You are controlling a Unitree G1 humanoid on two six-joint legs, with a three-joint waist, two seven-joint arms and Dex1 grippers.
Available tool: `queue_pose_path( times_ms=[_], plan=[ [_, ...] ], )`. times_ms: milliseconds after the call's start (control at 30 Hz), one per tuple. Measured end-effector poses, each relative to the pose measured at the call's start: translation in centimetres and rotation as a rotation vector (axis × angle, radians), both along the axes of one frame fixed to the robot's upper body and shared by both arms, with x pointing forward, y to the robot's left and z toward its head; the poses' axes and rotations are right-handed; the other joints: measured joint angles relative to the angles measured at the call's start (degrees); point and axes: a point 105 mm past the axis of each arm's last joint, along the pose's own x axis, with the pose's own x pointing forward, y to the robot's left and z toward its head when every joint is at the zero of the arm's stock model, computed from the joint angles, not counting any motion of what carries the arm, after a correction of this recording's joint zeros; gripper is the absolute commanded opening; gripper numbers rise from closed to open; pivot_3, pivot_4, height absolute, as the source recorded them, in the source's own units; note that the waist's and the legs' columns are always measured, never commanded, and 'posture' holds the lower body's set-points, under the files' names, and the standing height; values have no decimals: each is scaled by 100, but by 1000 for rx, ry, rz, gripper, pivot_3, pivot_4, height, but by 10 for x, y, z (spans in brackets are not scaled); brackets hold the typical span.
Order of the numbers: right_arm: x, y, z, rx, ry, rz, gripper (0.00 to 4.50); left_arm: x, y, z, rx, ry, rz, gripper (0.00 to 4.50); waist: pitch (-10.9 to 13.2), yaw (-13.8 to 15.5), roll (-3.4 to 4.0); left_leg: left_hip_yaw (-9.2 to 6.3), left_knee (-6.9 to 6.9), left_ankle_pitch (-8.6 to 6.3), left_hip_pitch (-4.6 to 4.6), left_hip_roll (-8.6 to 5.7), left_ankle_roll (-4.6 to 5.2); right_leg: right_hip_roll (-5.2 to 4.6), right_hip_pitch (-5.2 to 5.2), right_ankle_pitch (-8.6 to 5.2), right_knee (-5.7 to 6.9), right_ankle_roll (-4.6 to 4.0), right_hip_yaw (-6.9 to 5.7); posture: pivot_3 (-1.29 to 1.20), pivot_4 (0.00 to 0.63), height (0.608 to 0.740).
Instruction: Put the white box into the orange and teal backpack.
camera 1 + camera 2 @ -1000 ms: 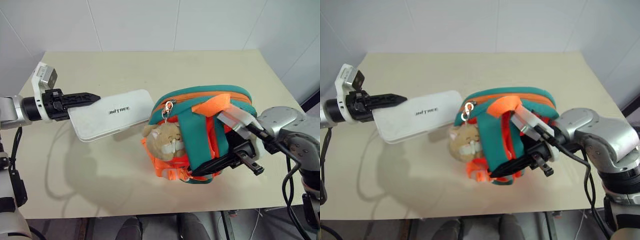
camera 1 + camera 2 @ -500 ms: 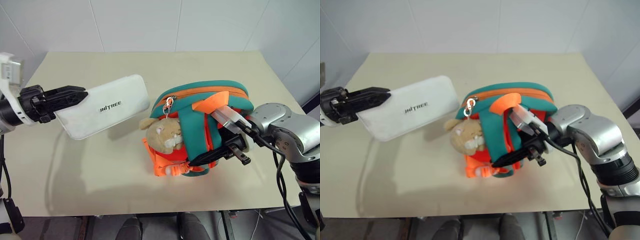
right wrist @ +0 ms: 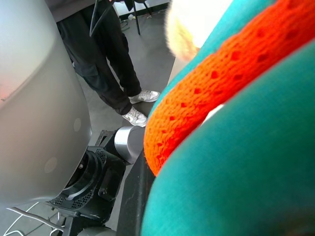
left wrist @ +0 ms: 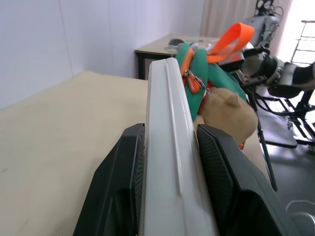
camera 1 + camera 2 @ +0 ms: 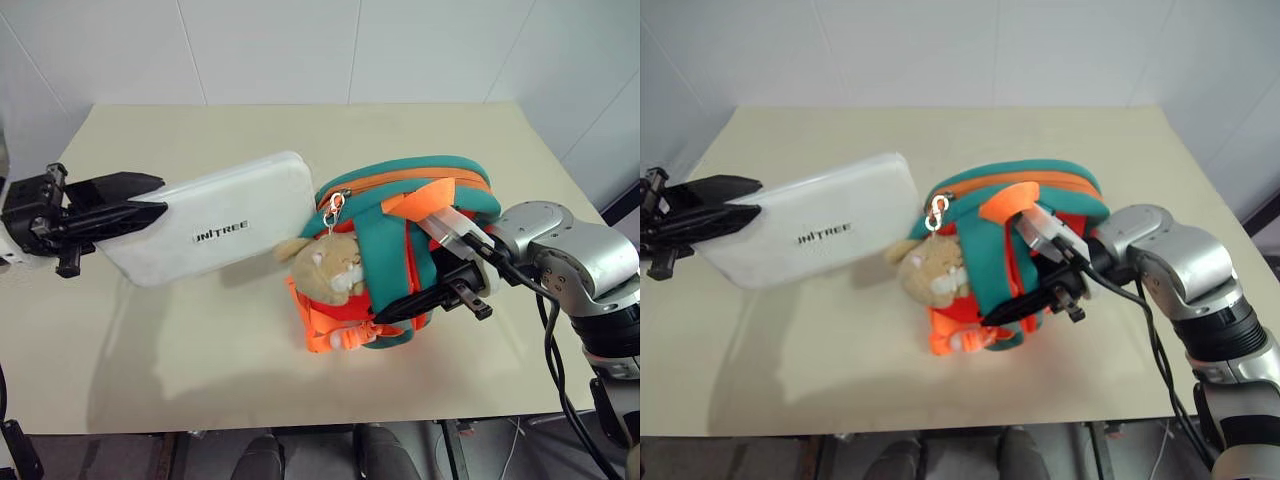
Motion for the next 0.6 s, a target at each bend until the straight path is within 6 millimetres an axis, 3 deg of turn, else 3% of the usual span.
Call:
queue_pose_path(
  times_ms=[200, 333, 600],
  plan=[
    [0, 0, 0, 2, 2, 1, 557, 11, -4, -15, 74, 27, -44, 1356, 0, 2, 0, 1, 0, -2, 0, 2, 3, 2, 0, 0, 0, 0, -1, 0, 150, 740],
    [0, 0, 0, 5, 1, -1, 557, 20, -10, -12, 114, 15, -86, 1356, 0, 4, 0, 2, 1, -2, -1, 1, 3, 4, 1, 1, -1, 0, -1, 0, 150, 740],
    [-1, 3, 0, 22, 1, 6, 557, 50, -47, -6, 192, 3, -212, 1356, 1, 0, 0, 3, 12, 0, -5, -2, 0, 4, 4, 3, -1, 5, -2, 0, 150, 740]
  ],
)
